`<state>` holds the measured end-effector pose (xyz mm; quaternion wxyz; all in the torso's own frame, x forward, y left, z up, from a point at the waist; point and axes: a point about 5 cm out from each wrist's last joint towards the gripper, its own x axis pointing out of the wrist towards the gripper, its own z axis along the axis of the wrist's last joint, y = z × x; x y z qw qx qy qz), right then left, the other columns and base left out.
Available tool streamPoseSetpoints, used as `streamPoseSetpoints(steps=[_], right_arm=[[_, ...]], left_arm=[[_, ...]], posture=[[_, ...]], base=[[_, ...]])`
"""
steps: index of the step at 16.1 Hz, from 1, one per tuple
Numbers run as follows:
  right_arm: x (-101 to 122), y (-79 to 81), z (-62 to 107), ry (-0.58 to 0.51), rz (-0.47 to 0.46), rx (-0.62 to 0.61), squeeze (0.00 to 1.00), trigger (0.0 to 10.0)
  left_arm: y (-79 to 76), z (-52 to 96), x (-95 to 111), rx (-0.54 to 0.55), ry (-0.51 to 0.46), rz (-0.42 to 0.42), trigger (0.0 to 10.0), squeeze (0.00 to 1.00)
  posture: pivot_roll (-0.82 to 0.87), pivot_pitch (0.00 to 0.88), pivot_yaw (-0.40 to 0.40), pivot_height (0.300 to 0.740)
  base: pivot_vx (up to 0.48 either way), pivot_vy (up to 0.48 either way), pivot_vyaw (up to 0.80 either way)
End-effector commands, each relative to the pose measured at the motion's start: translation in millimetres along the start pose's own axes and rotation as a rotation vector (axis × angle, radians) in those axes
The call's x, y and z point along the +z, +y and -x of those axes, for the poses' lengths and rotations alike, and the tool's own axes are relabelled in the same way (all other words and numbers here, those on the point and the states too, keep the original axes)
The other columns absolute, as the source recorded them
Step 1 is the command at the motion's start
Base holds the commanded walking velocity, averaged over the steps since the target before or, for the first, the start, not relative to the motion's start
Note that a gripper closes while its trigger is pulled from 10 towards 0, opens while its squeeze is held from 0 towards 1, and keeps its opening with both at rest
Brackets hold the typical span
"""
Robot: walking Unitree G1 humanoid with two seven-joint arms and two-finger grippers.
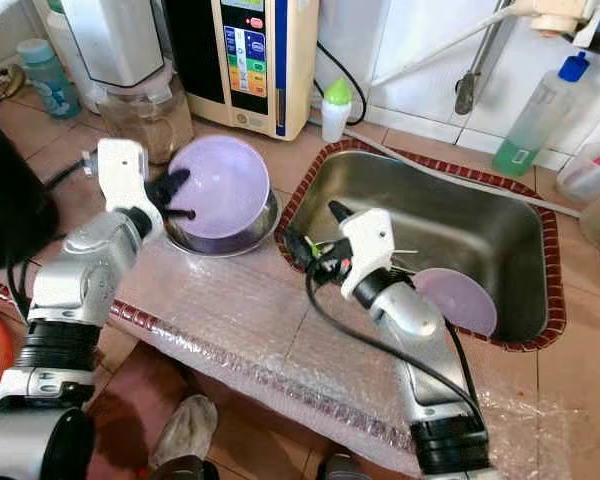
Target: Kitchen organization
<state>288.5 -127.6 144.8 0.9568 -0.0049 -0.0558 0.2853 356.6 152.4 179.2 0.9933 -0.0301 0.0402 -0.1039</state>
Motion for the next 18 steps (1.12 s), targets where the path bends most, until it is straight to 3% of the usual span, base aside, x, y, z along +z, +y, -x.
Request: streamPoseSetpoints(steps=[1,6,11,12,14,18], right_arm=[[5.2,-3.1,-2.0,-0.015,-0.03,-0.019,0.0,10.0],[19.4,-5.1,-22.0,-0.069,-0.282,-0.071,0.0,10.0],[25.5,-0.7,-34.5,-0.077,-0.334,-0.063,0.0,10.0],[24.6,-0.9,-36.4,-0.062,-0.339,-0.088,0.0,0.0],[24.8,-4.2,-39.5,-0.034,-0.334,-0.142,0.0,0.0],[26.0,-20.6,-42.4,0.015,-0.425,-0.246,0.0,0.0]], left_arm=[[-6.1,0.9,8.2,-0.026,-0.048,-0.02,0.0,0.0],[-32.3,5.1,33.8,-0.142,-0.217,-0.174,0.0,0.0],[-46.8,9.7,32.0,-0.224,-0.246,-0.202,0.0,0.0],[-48.5,9.9,31.5,-0.228,-0.249,-0.206,0.0,0.0],[-49.6,10.8,31.6,-0.239,-0.257,-0.211,0.0,0.0],[-55.9,13.4,33.7,-0.282,-0.296,-0.232,0.0,0.0]], posture=[[-0.08,0.03,0.016,0.74],[-0.07,0.028,0.012,0.74],[-0.07,0.031,0.013,0.74],[-0.07,0.031,0.013,0.74],[-0.07,0.033,0.011,0.74],[-0.07,0.033,0.012,0.74]], base=[[0.0,0.0,0.0],[0.0,0.0,0.0],[0.0,0.0,0.0],[0.0,0.0,0.0],[0.0,0.0,0.0],[0.0,0.0,0.0]])
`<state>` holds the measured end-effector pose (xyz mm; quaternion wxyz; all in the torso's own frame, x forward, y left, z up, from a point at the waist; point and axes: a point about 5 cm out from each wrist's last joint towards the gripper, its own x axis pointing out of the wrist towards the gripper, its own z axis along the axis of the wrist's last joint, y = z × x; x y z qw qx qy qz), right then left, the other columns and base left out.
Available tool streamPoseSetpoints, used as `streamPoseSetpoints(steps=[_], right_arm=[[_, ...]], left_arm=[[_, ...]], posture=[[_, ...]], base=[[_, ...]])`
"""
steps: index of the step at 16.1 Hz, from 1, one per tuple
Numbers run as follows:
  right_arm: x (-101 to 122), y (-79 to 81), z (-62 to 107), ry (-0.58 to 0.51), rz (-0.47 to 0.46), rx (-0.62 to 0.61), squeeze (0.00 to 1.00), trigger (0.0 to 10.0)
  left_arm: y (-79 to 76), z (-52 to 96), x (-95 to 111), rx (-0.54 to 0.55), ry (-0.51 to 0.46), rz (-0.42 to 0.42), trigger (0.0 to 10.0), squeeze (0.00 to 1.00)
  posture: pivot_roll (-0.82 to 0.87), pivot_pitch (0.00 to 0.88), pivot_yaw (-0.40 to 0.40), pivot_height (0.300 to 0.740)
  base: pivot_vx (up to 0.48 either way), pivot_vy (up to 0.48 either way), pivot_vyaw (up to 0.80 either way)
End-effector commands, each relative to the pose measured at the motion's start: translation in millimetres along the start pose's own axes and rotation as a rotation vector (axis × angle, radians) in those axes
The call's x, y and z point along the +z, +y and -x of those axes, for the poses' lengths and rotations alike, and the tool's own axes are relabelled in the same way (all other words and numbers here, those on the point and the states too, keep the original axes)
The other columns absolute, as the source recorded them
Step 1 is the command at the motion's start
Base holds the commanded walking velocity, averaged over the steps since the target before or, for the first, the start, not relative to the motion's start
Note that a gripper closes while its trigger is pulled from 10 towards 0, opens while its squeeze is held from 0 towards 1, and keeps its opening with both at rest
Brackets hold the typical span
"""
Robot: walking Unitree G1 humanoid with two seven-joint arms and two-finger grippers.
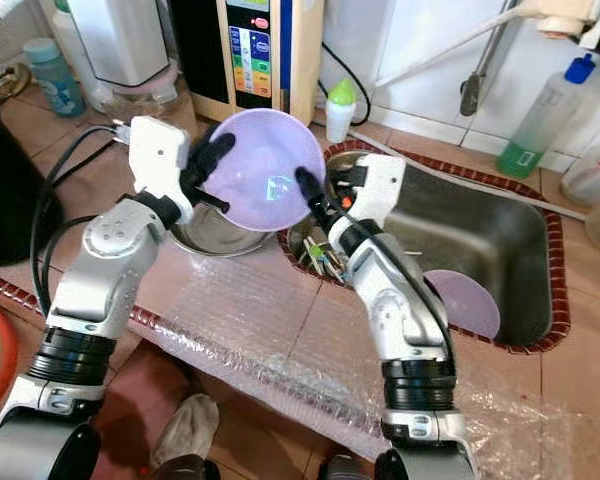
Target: Kitchen organization
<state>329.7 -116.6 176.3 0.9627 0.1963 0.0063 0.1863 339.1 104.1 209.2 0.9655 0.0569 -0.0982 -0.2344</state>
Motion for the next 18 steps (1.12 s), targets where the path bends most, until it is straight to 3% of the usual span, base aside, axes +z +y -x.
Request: streamPoseSetpoints(steps=[1,4,14,15,16,17,18], right_arm=[[2.3,-6.3,-0.3,0.006,-0.015,-0.035,0.0,0.0],[0.3,-11.9,-0.5,0.038,-0.009,-0.078,0.0,0.0],[-14.2,-11.7,4.5,0.142,-0.037,-0.049,0.0,0.0],[-13.0,-13.7,3.5,0.135,-0.038,-0.065,0.0,0.0],[-11.5,-15.8,2.9,0.132,-0.043,-0.08,0.0,0.0],[-11.3,-16.2,2.9,0.133,-0.043,-0.081,0.0,0.0],[-10.4,-18.8,3.3,0.128,-0.041,-0.101,0.0,0.0]], left_arm=[[-2.7,1.3,9.3,-0.016,-0.048,-0.027,0.0,0.0],[-4.7,1.1,11.8,-0.026,-0.07,-0.044,0.0,0.0],[-7.1,1.4,14.3,-0.05,-0.097,-0.079,0.0,0.0],[-9.3,1.5,13.7,-0.062,-0.097,-0.084,1.5,0.0],[-10.9,1.6,13.2,-0.069,-0.098,-0.091,3.8,1.0],[-11.1,1.7,13.2,-0.071,-0.099,-0.09,3.8,1.0],[-11.0,2.1,11.8,-0.071,-0.094,-0.088,10.0,1.0]], posture=[[-0.07,0.033,0.012,0.74],[-0.07,0.033,0.012,0.74],[-0.07,0.028,0.013,0.74],[-0.07,0.026,0.013,0.74],[-0.07,0.027,0.012,0.74],[-0.07,0.027,0.012,0.74],[-0.07,0.028,0.01,0.74]], base=[[0.0,0.0,0.0],[0.0,0.0,0.0],[0.0,0.0,0.0],[0.0,0.0,0.0],[0.0,0.0,0.0],[0.0,0.0,0.0],[0.0,0.0,0.0]])
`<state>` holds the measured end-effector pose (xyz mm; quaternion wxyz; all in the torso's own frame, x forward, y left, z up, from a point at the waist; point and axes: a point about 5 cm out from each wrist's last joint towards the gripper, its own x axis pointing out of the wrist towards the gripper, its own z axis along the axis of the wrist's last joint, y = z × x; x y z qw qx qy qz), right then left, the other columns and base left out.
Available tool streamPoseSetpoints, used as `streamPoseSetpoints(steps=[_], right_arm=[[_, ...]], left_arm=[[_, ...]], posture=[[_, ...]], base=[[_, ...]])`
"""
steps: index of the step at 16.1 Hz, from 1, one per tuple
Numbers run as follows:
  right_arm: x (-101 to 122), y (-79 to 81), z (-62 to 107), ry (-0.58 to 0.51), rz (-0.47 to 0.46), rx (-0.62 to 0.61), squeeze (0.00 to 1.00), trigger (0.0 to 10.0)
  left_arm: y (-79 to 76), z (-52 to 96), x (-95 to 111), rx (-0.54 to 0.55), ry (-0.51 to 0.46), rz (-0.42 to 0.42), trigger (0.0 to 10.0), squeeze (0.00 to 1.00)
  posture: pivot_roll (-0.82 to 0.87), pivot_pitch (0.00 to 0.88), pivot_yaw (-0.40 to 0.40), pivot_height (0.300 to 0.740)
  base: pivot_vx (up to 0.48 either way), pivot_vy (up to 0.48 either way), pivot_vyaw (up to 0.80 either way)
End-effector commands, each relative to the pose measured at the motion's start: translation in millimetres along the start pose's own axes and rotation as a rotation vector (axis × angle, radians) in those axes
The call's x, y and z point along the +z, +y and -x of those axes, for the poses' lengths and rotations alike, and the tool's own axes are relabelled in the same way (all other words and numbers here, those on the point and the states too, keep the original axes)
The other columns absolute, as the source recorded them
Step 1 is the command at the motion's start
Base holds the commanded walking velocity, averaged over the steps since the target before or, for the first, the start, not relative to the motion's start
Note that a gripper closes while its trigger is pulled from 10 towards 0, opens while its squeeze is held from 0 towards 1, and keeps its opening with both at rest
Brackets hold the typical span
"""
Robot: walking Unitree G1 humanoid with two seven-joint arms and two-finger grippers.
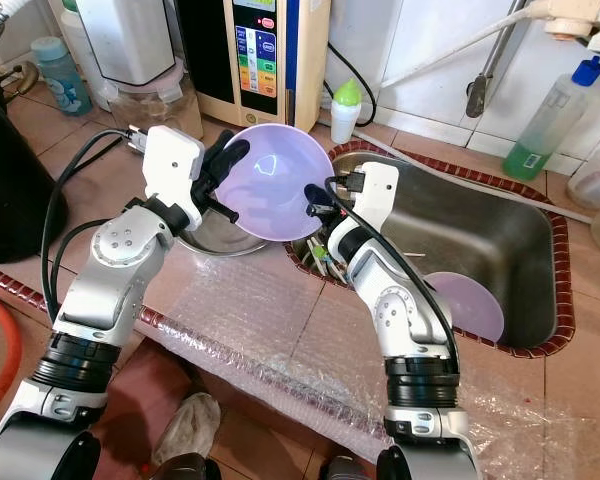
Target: Kitchen organization
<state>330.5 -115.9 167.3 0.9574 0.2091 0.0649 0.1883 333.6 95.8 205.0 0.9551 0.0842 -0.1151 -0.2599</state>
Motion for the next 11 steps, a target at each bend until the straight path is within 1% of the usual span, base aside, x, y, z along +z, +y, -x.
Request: streamPoseSetpoints(steps=[1,3,5,6,7,8,9,10,11], right_arm=[[-0.8,-17.7,3.4,0.014,0.004,-0.096,0.0,0.0],[4.8,-23.8,3.7,-0.029,0.01,-0.139,0.0,0.0],[14.2,-35.4,3.8,-0.087,0.044,-0.227,0.0,0.0],[16.1,-42.1,4.6,-0.097,0.084,-0.284,0.0,0.0],[17.6,-45.4,5.3,-0.112,0.092,-0.311,0.0,0.0],[19.6,-52.3,6.1,-0.129,0.118,-0.367,0.0,0.0],[19.3,-64.8,9.3,-0.13,0.161,-0.457,0.0,0.0],[15.3,-77.7,13.7,-0.11,0.182,-0.544,0.0,0.0],[11.2,-86.3,16.7,-0.085,0.196,-0.597,0.0,0.0]], left_arm=[[0.2,0.6,12.4,-0.015,-0.062,-0.03,10.0,1.0],[-3.1,4.3,6.1,-0.039,-0.038,-0.034,10.0,1.0],[-8.1,9.6,0.8,-0.105,-0.016,-0.071,10.0,1.0],[-9.8,10.7,-0.1,-0.126,-0.01,-0.078,10.0,1.0],[-11.0,11.3,-0.5,-0.139,-0.008,-0.079,10.0,1.0],[-14.2,12.9,-2.2,-0.173,0.001,-0.085,10.0,1.0],[-21.2,18.6,-6.3,-0.242,0.025,-0.09,10.0,1.0],[-28.9,27.0,-11.8,-0.334,0.055,-0.101,10.0,1.0],[-33.0,32.8,-15.9,-0.39,0.074,-0.111,10.0,1.0]], posture=[[-0.07,0.029,0.01,0.74],[-0.07,0.029,0.01,0.74],[-0.06,0.029,0.008,0.74],[-0.06,0.029,0.008,0.74],[-0.06,0.029,0.008,0.74],[-0.06,0.026,0.009,0.74],[-0.06,0.026,0.009,0.74],[-0.06,0.026,0.006,0.74],[-0.06,0.026,0.006,0.74]], base=[[0.0,0.0,0.0],[0.0,0.0,0.0],[0.0,0.0,0.0],[0.0,0.0,0.0],[0.0,0.0,0.0],[0.0,0.0,0.0],[0.0,0.0,0.0],[0.0,0.0,0.0],[0.0,0.0,0.0]])
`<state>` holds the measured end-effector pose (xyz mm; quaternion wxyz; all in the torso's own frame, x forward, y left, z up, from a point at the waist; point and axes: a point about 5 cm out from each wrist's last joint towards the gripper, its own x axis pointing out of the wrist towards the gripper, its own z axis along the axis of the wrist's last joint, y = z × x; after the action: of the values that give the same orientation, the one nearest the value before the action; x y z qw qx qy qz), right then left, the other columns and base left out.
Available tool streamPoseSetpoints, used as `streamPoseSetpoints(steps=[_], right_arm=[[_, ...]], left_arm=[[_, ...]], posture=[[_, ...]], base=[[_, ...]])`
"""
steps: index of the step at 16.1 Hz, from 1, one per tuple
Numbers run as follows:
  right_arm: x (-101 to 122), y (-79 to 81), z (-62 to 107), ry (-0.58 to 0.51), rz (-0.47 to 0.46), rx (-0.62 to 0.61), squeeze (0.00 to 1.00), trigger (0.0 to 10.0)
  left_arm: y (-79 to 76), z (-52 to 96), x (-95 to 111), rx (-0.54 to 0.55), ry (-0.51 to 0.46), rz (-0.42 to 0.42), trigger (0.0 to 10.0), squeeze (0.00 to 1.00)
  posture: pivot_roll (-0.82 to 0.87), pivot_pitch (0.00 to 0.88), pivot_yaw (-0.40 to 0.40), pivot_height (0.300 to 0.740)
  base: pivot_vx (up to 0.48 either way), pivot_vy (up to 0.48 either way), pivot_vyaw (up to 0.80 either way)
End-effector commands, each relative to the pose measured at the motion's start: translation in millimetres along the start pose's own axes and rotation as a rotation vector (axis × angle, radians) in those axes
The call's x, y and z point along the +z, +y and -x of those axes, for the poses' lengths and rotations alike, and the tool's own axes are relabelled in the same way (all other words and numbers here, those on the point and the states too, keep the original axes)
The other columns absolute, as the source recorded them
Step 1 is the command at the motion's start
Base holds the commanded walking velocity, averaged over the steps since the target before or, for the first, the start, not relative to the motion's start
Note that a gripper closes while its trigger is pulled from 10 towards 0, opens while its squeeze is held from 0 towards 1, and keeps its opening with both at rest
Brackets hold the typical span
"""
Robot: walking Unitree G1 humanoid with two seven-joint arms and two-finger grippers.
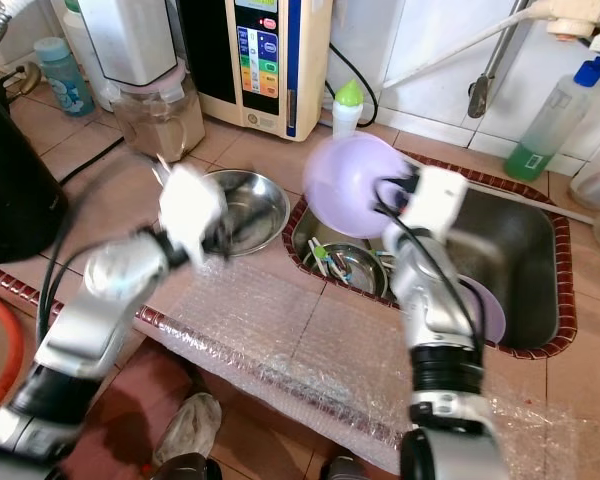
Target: Kitchen organization
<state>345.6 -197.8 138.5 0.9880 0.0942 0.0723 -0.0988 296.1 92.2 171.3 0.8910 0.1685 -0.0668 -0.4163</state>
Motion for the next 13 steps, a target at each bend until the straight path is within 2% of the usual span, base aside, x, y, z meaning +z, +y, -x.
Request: streamPoseSetpoints(steps=[1,3,4,9,13], right_arm=[[-5.5,-12.9,-1.6,0.017,0.018,-0.087,0.0,0.0],[-12.5,-19.9,-1.7,0.049,0.028,-0.128,0.0,0.0],[-25.9,-23.4,-0.6,0.105,0.048,-0.15,1.0,10.0],[-39.8,-18.5,0.2,0.164,0.036,-0.135,1.0,10.0],[-36.8,-16.1,-0.8,0.145,0.006,-0.113,1.0,10.0]], left_arm=[[-10.4,1.3,2.0,-0.098,0.005,-0.018,10.0,1.0],[-14.0,4.0,-1.4,-0.128,0.024,-0.019,10.0,1.0],[-17.7,7.7,-6.3,-0.165,0.055,-0.036,10.0,1.0],[-18.0,10.0,-10.6,-0.188,0.085,-0.049,10.0,1.0],[-19.0,10.2,-12.7,-0.179,0.091,-0.043,10.0,1.0]], posture=[[-0.05,0.026,0.005,0.74],[-0.05,0.026,0.005,0.74],[-0.05,0.027,0.007,0.74],[-0.05,0.035,0.011,0.74],[-0.06,0.036,0.011,0.74]], base=[[0.0,0.0,0.0],[0.0,0.0,0.0],[0.0,0.0,0.0],[0.0,0.0,0.0],[0.0,0.0,0.0]])
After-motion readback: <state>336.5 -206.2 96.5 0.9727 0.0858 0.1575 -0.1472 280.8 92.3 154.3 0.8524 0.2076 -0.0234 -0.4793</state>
